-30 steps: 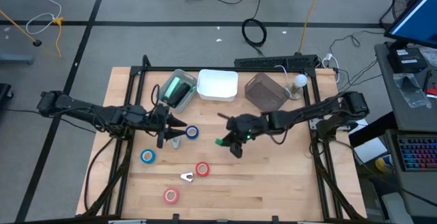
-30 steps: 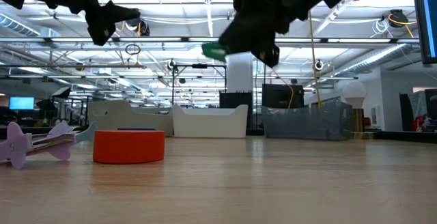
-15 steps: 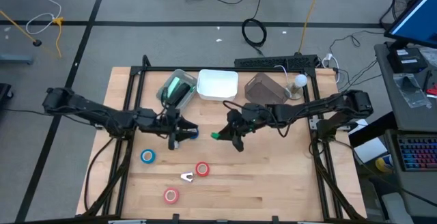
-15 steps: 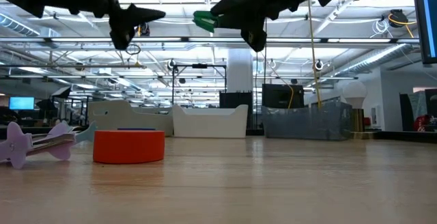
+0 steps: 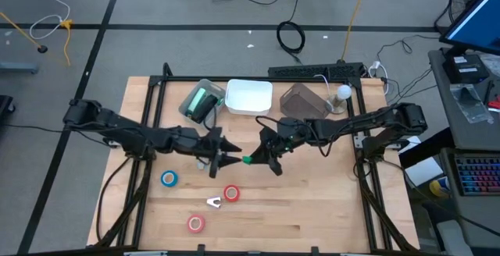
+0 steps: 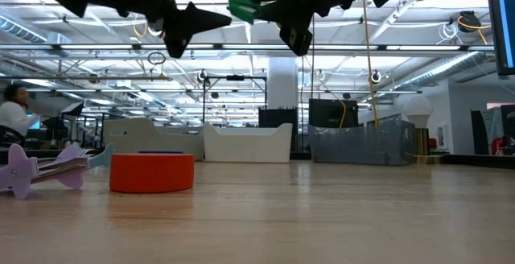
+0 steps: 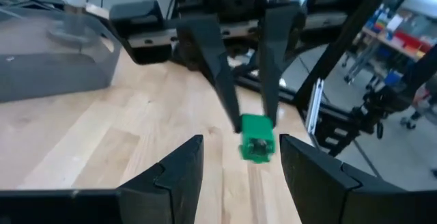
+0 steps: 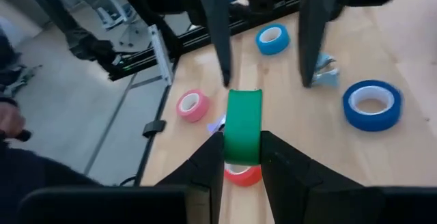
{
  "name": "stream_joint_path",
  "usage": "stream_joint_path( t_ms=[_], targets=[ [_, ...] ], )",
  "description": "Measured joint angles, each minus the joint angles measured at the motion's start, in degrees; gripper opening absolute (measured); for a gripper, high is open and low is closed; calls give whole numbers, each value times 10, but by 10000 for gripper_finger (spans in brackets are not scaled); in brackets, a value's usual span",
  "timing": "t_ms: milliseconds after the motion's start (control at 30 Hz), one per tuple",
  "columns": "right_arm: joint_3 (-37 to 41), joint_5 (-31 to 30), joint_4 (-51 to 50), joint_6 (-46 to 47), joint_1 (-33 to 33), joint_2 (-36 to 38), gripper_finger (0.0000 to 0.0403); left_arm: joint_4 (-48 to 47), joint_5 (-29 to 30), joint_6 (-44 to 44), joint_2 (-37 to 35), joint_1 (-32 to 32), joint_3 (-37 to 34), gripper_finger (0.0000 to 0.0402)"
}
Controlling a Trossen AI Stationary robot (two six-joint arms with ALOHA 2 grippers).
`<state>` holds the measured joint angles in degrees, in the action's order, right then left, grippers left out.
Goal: Pick and place Stapler, Stapler remover, tape
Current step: Put the green stapler into the gray bin
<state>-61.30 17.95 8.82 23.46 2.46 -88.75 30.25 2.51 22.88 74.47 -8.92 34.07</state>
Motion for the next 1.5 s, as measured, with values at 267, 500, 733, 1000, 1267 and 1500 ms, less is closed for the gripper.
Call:
stream_joint_path(
  t_ms=[267, 500, 733, 1000, 1267, 1500],
  targets=[
    [0, 5, -1, -2, -1, 0, 76, -28, -8, 4, 11, 0, 16, 198],
    [0, 5, 2, -6, -7, 0, 74, -22, -25, 28, 11, -5, 16, 198],
    [0, 5, 19, -2, -13, 0, 75, -16, -23, 23, 18, -9, 16, 198],
    [0, 5, 19, 8, -13, 0, 75, 3, -25, 11, 26, 6, 16, 198],
    [0, 4, 21, 13, -14, 0, 75, 14, -25, 6, 25, 8, 16, 198],
    [0, 4, 25, 16, -14, 0, 75, 14, -25, 3, 25, 8, 16, 198]
  ],
)
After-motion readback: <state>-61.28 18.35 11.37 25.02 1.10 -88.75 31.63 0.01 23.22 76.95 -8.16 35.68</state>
